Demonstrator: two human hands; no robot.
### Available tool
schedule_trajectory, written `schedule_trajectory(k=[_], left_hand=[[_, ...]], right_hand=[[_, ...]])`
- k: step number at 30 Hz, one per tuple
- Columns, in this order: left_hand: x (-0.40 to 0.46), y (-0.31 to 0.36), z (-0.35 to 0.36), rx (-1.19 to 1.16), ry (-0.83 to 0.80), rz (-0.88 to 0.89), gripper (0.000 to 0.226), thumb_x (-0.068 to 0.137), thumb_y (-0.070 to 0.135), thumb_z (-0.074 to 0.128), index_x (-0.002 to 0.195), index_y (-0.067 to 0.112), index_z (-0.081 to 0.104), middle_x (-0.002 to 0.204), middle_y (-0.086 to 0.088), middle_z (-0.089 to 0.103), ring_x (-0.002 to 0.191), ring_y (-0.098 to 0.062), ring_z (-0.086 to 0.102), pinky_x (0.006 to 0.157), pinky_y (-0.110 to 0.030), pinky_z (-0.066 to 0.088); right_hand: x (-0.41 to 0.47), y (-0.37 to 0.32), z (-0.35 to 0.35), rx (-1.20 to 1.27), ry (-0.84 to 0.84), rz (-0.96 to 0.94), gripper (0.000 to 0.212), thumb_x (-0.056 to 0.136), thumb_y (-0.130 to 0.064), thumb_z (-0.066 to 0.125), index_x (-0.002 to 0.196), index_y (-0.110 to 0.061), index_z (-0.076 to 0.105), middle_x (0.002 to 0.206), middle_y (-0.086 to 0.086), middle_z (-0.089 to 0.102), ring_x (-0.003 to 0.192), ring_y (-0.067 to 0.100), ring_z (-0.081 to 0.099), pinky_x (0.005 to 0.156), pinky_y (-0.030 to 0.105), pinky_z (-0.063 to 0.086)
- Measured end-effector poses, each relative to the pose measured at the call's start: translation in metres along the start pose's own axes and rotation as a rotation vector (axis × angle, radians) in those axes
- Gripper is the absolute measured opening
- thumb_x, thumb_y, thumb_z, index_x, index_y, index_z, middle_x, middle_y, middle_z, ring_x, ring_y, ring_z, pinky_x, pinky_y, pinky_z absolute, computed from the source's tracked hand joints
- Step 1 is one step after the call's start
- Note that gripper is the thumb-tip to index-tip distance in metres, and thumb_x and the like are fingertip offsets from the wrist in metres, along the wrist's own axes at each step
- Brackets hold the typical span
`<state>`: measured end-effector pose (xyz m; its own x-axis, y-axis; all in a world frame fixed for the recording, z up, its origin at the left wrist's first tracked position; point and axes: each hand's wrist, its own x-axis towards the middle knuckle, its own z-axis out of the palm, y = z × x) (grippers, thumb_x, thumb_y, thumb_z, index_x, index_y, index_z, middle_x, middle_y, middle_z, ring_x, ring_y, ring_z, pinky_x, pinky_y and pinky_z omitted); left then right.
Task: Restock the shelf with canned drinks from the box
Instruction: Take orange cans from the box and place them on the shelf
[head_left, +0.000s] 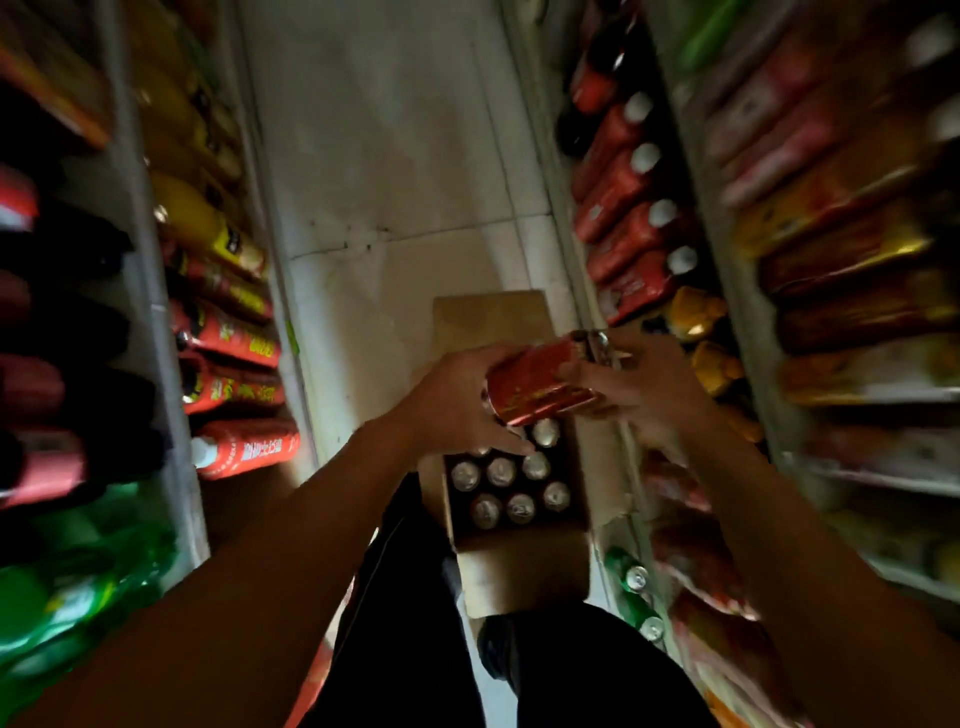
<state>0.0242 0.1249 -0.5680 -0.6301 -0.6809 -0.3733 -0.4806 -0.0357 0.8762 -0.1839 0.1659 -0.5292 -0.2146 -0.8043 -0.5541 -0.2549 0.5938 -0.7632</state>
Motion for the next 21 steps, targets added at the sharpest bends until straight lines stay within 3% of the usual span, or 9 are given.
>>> schedule_trajectory(k=[3,6,9,11,12,13,16,19,21], left_hand=[[-0.013,0.103,-0.015,-0.055,0.030,0.080,0.078,0.048,0.026,0.097,0.119,0.020,0.066,0.104,0.009,0.072,0.095,0.002,0.068,0.085,-0.022,0.054],[-0.023,0.193,-0.025,-0.041,-0.015,0.143,0.066,0.049,0.023,0.097,0.109,0.024,0.069,0.095,0.007,0.075,0.088,-0.005,0.071,0.084,-0.029,0.057],[-0.035,0.298,-0.024,-0.092,-0.066,0.233,0.065,0.049,0.018,0.096,0.108,0.022,0.069,0.097,0.003,0.076,0.090,-0.016,0.072,0.086,-0.041,0.058],[-0.040,0.358,-0.012,-0.136,-0.114,0.308,0.066,0.048,0.013,0.095,0.107,0.023,0.068,0.099,0.007,0.076,0.091,-0.013,0.072,0.085,-0.035,0.058],[-0.039,0.378,-0.006,-0.143,-0.129,0.329,0.066,0.046,0.010,0.095,0.104,0.026,0.067,0.096,0.012,0.075,0.088,-0.008,0.071,0.080,-0.029,0.058],[-0.042,0.395,0.001,-0.153,-0.150,0.357,0.066,0.046,0.006,0.095,0.100,0.029,0.065,0.092,0.018,0.074,0.085,-0.002,0.070,0.075,-0.022,0.056],[-0.051,0.466,0.039,-0.125,-0.260,0.463,0.063,0.052,-0.004,0.091,0.099,0.027,0.063,0.087,0.022,0.074,0.081,0.003,0.069,0.072,-0.015,0.052],[-0.059,0.523,0.082,-0.103,-0.363,0.595,0.067,0.047,0.022,0.095,0.106,0.034,0.065,0.100,0.011,0.075,0.092,-0.006,0.070,0.081,-0.024,0.056],[-0.063,0.554,0.109,0.076,-0.419,0.759,0.067,0.050,0.044,0.091,0.110,0.044,0.063,0.107,0.015,0.072,0.099,-0.003,0.067,0.086,-0.025,0.054]], right_hand=[[-0.070,-0.077,-0.062,0.069,0.055,-0.014,0.013,0.076,-0.025,0.082,0.083,-0.020,0.072,0.077,0.015,0.075,0.067,0.030,0.074,0.071,0.046,0.062],[-0.137,-0.130,-0.106,0.162,0.150,-0.093,0.040,0.063,-0.044,0.087,0.091,-0.019,0.075,0.084,0.021,0.073,0.083,0.045,0.071,0.075,0.063,0.057],[-0.213,-0.171,-0.156,0.244,0.268,-0.176,0.063,0.052,-0.049,0.092,0.104,-0.021,0.070,0.092,0.008,0.076,0.083,0.032,0.073,0.073,0.053,0.061],[-0.257,-0.188,-0.176,0.282,0.360,-0.222,0.052,0.060,-0.037,0.091,0.103,-0.019,0.068,0.084,0.002,0.075,0.068,0.017,0.068,0.051,0.030,0.057],[-0.271,-0.193,-0.179,0.305,0.419,-0.252,0.046,0.064,-0.027,0.089,0.103,-0.017,0.067,0.082,0.000,0.074,0.065,0.012,0.067,0.047,0.021,0.052],[-0.282,-0.194,-0.182,0.323,0.504,-0.261,0.043,0.067,-0.022,0.088,0.104,-0.015,0.067,0.083,0.000,0.075,0.067,0.009,0.069,0.051,0.018,0.052],[-0.331,-0.200,-0.219,0.305,0.799,-0.313,0.041,0.066,-0.031,0.090,0.101,-0.021,0.069,0.090,-0.005,0.077,0.083,0.011,0.073,0.073,0.030,0.059],[-0.376,-0.191,-0.261,0.282,1.018,-0.333,0.039,0.063,-0.035,0.090,0.094,-0.024,0.070,0.084,-0.011,0.076,0.078,0.005,0.072,0.072,0.027,0.058],[-0.404,-0.180,-0.285,0.276,1.146,-0.310,0.043,0.061,-0.039,0.090,0.096,-0.024,0.070,0.084,-0.011,0.076,0.077,0.002,0.072,0.071,0.026,0.058]])
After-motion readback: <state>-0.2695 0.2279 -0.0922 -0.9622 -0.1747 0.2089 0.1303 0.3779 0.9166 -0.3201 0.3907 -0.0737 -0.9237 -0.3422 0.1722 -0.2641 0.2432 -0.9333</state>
